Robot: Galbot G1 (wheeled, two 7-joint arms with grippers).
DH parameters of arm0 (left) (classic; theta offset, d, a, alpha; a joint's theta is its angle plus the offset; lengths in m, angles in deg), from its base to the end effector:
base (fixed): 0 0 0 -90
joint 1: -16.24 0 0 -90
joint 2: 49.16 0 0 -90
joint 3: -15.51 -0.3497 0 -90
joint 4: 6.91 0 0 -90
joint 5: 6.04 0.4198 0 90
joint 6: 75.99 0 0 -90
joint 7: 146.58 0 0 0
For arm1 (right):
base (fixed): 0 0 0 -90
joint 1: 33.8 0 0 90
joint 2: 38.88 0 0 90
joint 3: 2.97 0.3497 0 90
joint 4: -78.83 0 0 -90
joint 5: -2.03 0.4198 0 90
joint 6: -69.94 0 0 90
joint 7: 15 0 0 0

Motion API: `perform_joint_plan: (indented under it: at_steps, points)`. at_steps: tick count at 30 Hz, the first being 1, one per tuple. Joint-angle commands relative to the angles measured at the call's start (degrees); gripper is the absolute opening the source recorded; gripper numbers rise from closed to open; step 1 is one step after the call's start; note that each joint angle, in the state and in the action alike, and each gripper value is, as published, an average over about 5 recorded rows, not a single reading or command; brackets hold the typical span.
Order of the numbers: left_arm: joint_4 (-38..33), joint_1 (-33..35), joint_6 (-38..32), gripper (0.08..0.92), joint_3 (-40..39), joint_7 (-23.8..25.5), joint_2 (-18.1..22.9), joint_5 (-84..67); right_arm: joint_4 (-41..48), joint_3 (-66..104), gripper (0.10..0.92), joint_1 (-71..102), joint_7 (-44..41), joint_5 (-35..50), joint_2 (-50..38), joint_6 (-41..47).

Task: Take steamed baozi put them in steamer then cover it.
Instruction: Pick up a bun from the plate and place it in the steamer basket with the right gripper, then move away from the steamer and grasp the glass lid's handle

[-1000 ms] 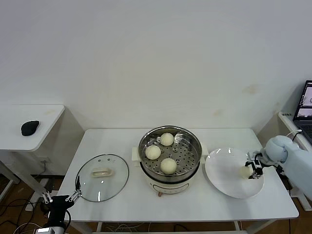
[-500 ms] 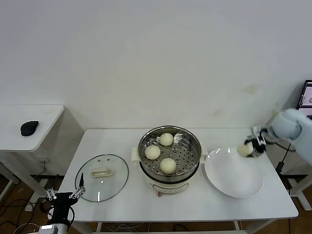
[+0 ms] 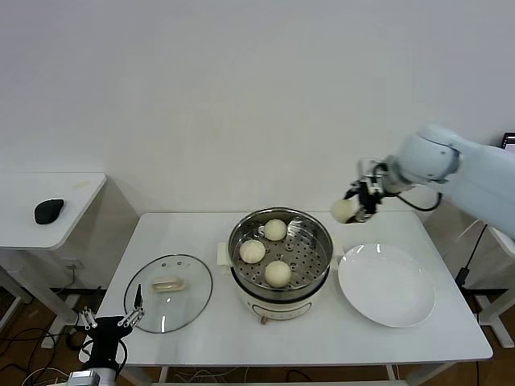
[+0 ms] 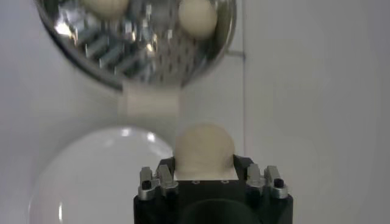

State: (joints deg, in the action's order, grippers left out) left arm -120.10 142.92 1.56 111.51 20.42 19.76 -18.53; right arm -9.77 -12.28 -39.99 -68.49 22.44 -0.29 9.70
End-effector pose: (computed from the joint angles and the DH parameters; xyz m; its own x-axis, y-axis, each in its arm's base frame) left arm 0.2137 0.1040 -0.3556 -0.9901 -0.1388 -0.0221 -0.1405 0.9797 0.1429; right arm 0.5524 -0.0230 -0.0084 -0.3941 -0.2244 0.8912 -0.9150 0.0048 -0.4034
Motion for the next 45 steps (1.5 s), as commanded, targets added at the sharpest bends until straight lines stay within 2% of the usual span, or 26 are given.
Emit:
perform_joint_plan:
  at_steps: [1, 9, 17, 27, 30, 36, 42, 45]
  points:
    - [-0.03, -0.02, -0.01, 0.823, 0.32, -0.02, 0.33, 0.03, -0.83, -7.03, 0.602, -1.57, 8.56, 15.22, 13.07, 11.42]
    - [0.59, 0.32, -0.61, 0.823, 1.00, -0.12, 0.45, 0.01, 3.87, -6.53, 0.603, 5.22, 10.88, 13.71, 16.08, 11.98]
    - [0.87, 0.36, -0.88, 0.823, 1.38, -0.14, 0.26, -0.01, 6.15, -5.45, 0.602, 10.42, 10.86, 9.01, 16.22, 11.94]
    - [1.22, 0.02, -0.93, 0.823, 1.17, -0.14, 0.31, 0.00, 7.14, -4.03, 0.602, 12.27, 10.92, 7.11, 16.49, 11.89]
    - [1.35, -0.07, -0.97, 0.823, 1.08, -0.15, 0.33, 0.01, 7.00, -3.46, 0.637, 12.13, 10.92, 6.69, 15.89, 11.88]
    - [1.30, -0.22, -0.90, 0.823, 0.98, -0.12, 0.30, 0.04, 3.95, -1.81, 0.790, 9.89, 10.17, 7.26, 12.94, 11.89]
    - [1.41, -0.43, -0.82, 0.823, 0.88, -0.07, 0.17, 0.13, -4.10, 1.35, 0.822, 6.78, 11.26, 8.60, 5.49, 11.29]
    - [1.41, -0.44, -0.82, 0.823, 0.70, 0.22, 0.08, 0.03, -8.53, 4.99, 0.823, 9.32, 15.43, 10.24, -1.02, 8.32]
